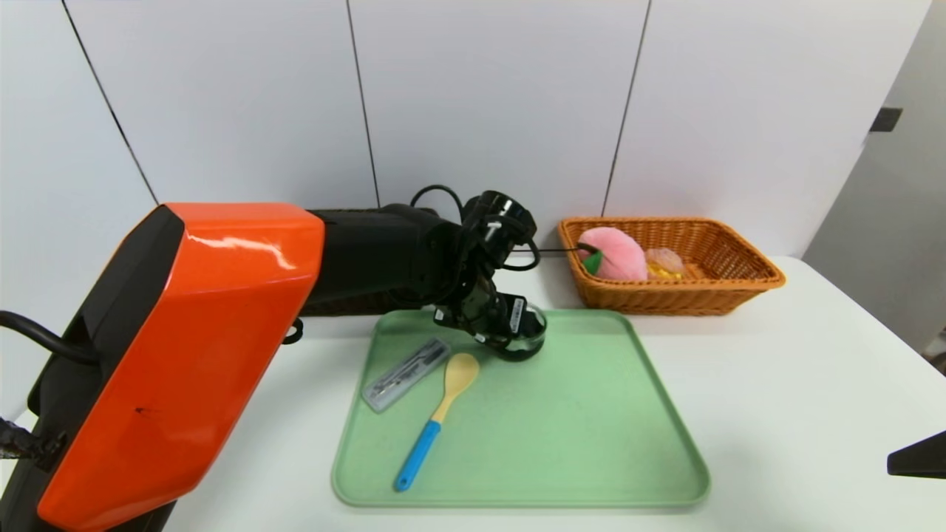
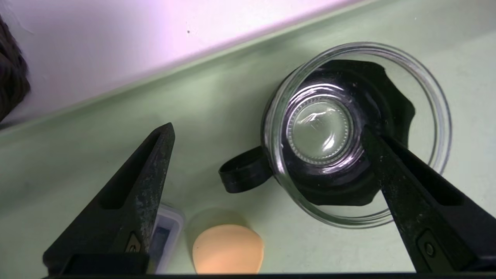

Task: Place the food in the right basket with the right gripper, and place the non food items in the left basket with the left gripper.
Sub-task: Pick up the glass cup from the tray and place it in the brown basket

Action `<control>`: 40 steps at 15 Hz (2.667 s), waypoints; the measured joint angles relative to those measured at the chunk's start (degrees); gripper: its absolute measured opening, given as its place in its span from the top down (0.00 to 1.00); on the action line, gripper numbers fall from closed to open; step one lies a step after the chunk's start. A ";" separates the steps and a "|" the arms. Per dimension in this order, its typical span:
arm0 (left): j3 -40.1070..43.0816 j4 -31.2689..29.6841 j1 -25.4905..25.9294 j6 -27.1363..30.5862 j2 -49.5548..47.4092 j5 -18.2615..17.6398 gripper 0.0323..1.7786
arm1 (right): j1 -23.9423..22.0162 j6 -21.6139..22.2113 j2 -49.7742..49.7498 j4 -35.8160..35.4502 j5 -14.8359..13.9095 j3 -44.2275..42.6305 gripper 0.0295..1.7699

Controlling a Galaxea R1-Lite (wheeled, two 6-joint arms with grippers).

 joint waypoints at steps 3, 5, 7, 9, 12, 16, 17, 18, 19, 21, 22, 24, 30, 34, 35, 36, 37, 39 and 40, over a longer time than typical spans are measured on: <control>0.00 0.16 0.00 -0.02 0.06 0.02 0.21 | 0.00 0.00 -0.02 -0.04 0.00 0.02 0.04; 0.00 0.09 -0.02 -0.07 0.06 0.02 0.38 | 0.00 0.01 -0.05 0.00 0.00 0.05 0.04; 0.00 0.11 0.05 -0.63 0.09 0.02 0.51 | 0.00 0.00 -0.06 0.00 -0.02 0.16 0.04; 0.00 0.13 0.00 -1.10 0.09 0.02 0.70 | 0.00 0.00 -0.06 0.00 0.00 0.27 0.04; -0.02 0.13 0.05 -1.73 -0.04 0.00 0.96 | 0.00 0.01 -0.06 -0.02 -0.02 0.32 0.04; 0.02 0.49 0.05 -1.84 -0.46 0.07 0.96 | 0.00 0.01 -0.41 0.00 -0.06 0.40 0.04; 0.02 0.77 0.02 -1.82 -0.61 0.09 0.96 | 0.00 0.00 -0.60 0.05 -0.09 0.44 0.04; 0.02 0.85 0.00 -1.84 -0.94 0.05 0.96 | 0.00 0.00 -0.80 0.05 -0.11 0.51 0.04; 0.02 0.94 0.00 -1.82 -1.40 0.07 0.96 | -0.02 0.01 -1.02 0.02 -0.13 0.68 0.04; 0.00 0.96 -0.41 -1.65 -3.21 0.09 0.97 | -0.10 0.09 -1.38 0.00 -0.09 1.01 0.04; 0.00 1.27 -0.78 -1.57 -4.57 0.09 0.97 | -0.24 0.12 -1.46 0.00 -0.05 1.15 0.04; 0.00 2.08 -1.30 -1.51 -7.56 0.09 0.97 | -0.40 0.06 -1.65 0.00 -0.05 1.43 0.04; 0.00 5.45 -1.38 -1.48 -18.91 0.07 0.97 | -0.44 0.01 -2.15 0.02 -0.11 1.67 0.04; -0.02 6.89 4.00 -0.85 -25.47 0.11 0.97 | -0.49 0.01 -2.21 0.00 -0.11 1.71 0.04; -0.02 6.91 6.51 -0.30 -26.19 0.09 0.97 | -0.49 0.04 -2.21 0.00 -0.16 1.68 0.04; -0.02 6.89 9.92 0.54 -26.69 0.00 0.97 | -0.51 0.06 -2.23 0.02 -0.13 1.67 0.04; -0.02 6.72 13.59 1.74 -26.86 -0.80 0.97 | -0.51 0.06 -2.23 0.02 -0.13 1.65 0.04; -0.02 6.03 20.33 4.30 -26.43 -3.50 0.97 | -0.54 0.04 -2.26 0.00 -0.17 1.65 0.04; -0.02 5.34 23.45 5.05 -25.58 -4.91 0.97 | -0.54 0.06 -2.26 0.00 -0.24 1.65 0.04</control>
